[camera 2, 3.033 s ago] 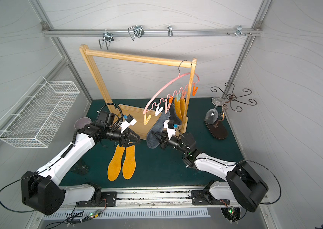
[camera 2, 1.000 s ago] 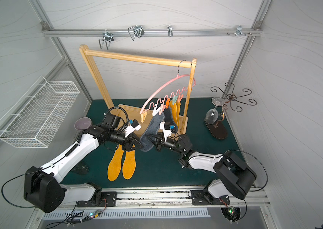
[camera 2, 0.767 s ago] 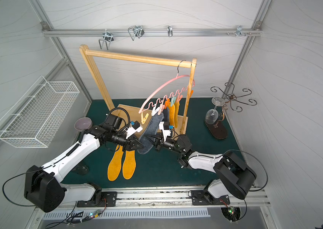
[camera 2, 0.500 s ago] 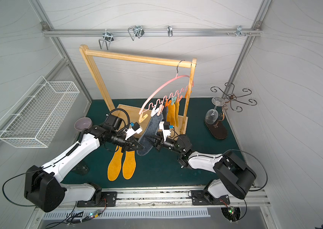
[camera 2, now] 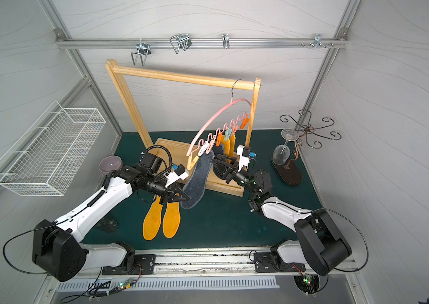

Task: Take the shoe insoles off the hanger
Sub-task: Remove the insole from the hanger, then open the clamp at the hanger.

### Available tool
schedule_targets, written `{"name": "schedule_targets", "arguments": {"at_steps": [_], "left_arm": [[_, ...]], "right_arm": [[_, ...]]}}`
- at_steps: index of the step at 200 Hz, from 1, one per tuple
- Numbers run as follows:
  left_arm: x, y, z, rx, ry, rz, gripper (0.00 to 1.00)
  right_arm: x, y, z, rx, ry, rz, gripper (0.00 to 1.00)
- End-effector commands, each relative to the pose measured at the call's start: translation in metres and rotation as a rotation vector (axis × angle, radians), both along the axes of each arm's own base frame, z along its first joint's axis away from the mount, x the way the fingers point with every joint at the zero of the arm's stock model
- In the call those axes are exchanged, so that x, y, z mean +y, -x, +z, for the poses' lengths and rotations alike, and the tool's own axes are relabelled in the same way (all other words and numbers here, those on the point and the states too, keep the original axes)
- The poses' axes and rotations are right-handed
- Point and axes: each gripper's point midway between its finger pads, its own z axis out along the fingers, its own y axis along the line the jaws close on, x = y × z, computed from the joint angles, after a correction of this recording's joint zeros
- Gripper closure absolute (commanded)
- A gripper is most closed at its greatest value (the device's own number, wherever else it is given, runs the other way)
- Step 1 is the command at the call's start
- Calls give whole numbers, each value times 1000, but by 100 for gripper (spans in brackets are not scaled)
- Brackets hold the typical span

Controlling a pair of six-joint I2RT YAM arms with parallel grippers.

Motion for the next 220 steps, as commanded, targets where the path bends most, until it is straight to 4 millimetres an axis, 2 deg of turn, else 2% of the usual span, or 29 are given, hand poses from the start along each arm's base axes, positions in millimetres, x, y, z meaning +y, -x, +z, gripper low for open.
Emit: {"name": "schedule_targets", "arguments": {"at_steps": [1, 31, 57, 112, 148, 167, 178, 220], "left_arm": [[-2, -2, 10, -33, 25, -24, 100], [-1, -1, 10, -36, 21, -26, 100], [-1, -2, 7, -32, 16, -25, 100], [0, 0, 6, -38, 15, -26, 100], [-1, -2, 4, -32, 13, -22, 100], [0, -3, 2, -42, 3, -20, 100], [0, -4, 0, -44, -3, -14, 100], [2, -7, -7, -57, -24, -4, 100]], "right_arm": [[-5, -8, 20, 35, -24, -15, 40], [-3, -19, 29, 87, -15, -17, 33], [6, -23, 35, 118, -17, 49, 33], [10, -33, 52, 103, -97, 81, 35], [15, -36, 62, 96, -109, 106, 50], [16, -38, 58, 91, -101, 99, 70], [15, -37, 58, 84, -100, 99, 78], [14, -36, 59, 65, -102, 90, 82]]}}
